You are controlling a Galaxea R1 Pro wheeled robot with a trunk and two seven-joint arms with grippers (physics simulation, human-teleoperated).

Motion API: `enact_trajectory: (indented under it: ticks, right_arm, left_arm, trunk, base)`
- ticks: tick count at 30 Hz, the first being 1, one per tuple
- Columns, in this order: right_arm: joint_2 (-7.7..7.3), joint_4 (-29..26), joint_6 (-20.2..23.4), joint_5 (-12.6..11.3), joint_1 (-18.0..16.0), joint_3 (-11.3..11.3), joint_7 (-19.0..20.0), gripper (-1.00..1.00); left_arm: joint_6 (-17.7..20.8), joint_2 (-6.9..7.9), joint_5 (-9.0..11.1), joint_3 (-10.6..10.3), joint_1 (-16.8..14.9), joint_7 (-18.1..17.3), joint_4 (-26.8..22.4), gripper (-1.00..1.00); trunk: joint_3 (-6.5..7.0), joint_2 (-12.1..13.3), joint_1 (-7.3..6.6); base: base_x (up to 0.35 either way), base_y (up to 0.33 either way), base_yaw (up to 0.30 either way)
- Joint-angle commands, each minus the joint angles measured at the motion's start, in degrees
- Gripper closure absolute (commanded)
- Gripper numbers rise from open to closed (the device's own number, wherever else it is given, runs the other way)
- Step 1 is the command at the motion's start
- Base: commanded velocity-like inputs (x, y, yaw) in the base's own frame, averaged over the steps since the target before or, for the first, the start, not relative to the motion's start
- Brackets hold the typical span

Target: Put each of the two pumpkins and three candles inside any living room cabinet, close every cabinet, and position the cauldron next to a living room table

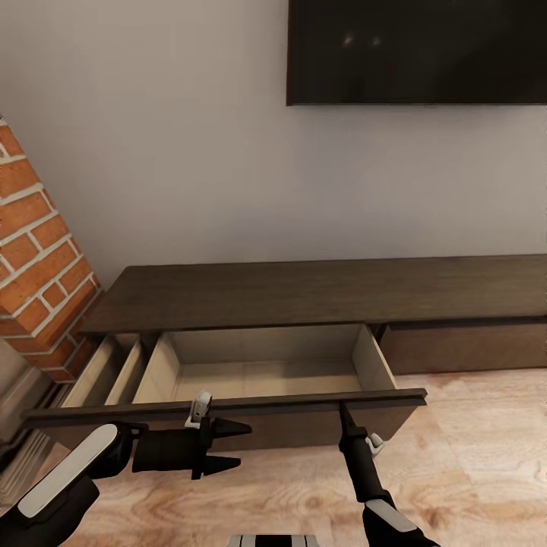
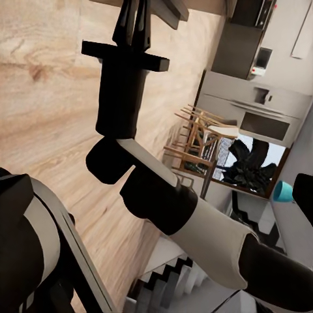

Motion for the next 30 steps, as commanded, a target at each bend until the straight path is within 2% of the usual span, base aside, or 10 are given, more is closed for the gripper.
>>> enact_trajectory:
  ticks: [1,30]
  right_arm:
    - [0.01,-0.1,-0.6,0.2,0.0,1.7,0.5,1.00]
    - [0.01,-0.1,-0.6,0.2,0.0,1.7,0.5,1.00]
  left_arm:
    - [0.0,0.04,0.6,-0.1,-0.1,0.5,0.0,-1.00]
    - [0.0,0.08,0.6,-0.1,-0.1,0.5,0.0,-1.00]
  trunk:
    - [-0.04,0.0,-0.03]
    - [-0.04,0.0,-0.03]
  base:
    - [-0.038,0.000,0.000]
    - [-0.041,0.000,0.000]
